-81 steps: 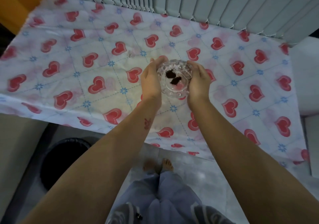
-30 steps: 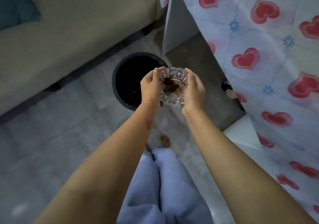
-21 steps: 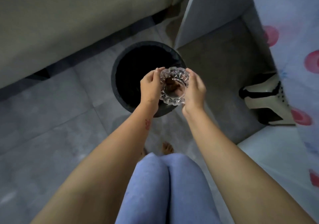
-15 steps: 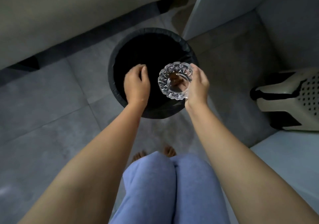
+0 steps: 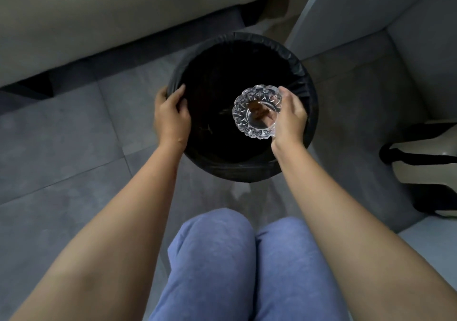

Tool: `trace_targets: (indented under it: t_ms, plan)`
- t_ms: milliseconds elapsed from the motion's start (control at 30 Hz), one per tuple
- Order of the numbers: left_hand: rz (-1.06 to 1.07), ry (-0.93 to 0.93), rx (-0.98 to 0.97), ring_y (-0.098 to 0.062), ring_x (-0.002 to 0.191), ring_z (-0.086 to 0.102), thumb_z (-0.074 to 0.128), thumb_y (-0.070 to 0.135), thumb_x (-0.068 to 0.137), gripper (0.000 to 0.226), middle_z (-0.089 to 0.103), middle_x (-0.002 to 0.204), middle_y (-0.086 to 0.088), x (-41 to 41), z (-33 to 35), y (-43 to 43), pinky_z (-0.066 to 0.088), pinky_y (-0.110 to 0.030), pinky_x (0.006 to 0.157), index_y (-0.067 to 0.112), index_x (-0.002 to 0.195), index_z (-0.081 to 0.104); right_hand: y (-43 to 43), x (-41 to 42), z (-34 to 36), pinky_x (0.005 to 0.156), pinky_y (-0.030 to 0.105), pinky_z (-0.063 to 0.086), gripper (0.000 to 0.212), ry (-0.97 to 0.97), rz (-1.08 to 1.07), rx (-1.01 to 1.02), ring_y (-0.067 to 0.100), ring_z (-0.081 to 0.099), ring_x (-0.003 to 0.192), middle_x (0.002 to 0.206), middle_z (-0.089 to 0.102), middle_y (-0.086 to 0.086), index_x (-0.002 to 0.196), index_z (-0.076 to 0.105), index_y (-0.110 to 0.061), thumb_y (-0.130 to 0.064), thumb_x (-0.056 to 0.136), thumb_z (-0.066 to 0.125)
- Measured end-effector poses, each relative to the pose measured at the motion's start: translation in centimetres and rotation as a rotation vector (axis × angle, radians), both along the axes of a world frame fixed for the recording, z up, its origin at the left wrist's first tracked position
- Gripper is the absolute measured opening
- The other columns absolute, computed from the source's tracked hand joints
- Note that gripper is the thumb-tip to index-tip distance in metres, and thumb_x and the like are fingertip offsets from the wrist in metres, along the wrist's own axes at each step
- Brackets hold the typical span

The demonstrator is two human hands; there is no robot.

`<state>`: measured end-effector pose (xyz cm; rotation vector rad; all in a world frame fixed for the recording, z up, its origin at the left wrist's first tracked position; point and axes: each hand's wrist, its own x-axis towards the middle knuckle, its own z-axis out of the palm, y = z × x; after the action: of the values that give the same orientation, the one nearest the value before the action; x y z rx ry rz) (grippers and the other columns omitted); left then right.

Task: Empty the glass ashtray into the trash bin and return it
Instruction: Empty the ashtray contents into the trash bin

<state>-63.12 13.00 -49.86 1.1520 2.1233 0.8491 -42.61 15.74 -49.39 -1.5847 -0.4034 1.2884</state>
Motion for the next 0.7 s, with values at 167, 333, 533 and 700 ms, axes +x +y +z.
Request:
trace_targets:
  t_ms: [167, 333, 533, 700]
  plan:
    - [-0.109, -0.011, 0.094, -0.025, 0.135, 0.047, 0.056, 0.006, 0.097, 0.041, 0.045, 0.147, -0.015, 0.7, 1.1, 2.2, 0.028, -0.009, 0.103, 0.009, 0.137, 0.06, 1.1, 0.6, 0.0, 0.1, 0.045, 0.055, 0.025, -0.298, 0.074, 0.051, 0.021, 0.067, 0.114, 0.122, 0.07, 0.0, 0.115, 0.069, -0.02, -0.027, 0.103, 0.049]
    - [-0.182, 0.103, 0.198, -0.02, 0.135, 0.049, 0.056, 0.009, 0.094, 0.042, 0.046, 0.148, -0.007, 1.9, 2.9, 4.7, 0.037, -0.021, 0.106, 0.017, 0.135, 0.063, 2.4, 1.9, -0.1, 0.079, -0.002, 0.045, 0.034, -0.596, 0.176, 0.143, 0.005, 0.061, 0.108, 0.125, 0.068, -0.004, 0.128, 0.066, -0.016, -0.028, 0.105, 0.044]
    - [-0.202, 0.153, 0.259, -0.014, 0.132, 0.05, 0.058, 0.017, 0.094, 0.043, 0.045, 0.15, 0.001, 3.0, 3.1, 5.2, 0.041, -0.026, 0.102, 0.026, 0.135, 0.062, 2.9, 2.8, -0.5, 0.079, 0.007, 0.047, 0.034, -0.853, 0.291, 0.19, 0.011, 0.065, 0.112, 0.129, 0.069, -0.001, 0.131, 0.064, -0.02, -0.028, 0.105, 0.044]
    - [-0.206, 0.132, 0.276, -0.012, 0.132, 0.05, 0.06, 0.022, 0.094, 0.041, 0.046, 0.15, 0.002, 2.3, 2.7, 4.9, 0.039, -0.023, 0.101, 0.027, 0.135, 0.063, 3.4, 3.3, -0.5, 0.072, 0.007, 0.045, 0.032, -1.003, 0.359, 0.215, 0.016, 0.068, 0.103, 0.119, 0.073, 0.003, 0.126, 0.067, -0.021, -0.027, 0.104, 0.043]
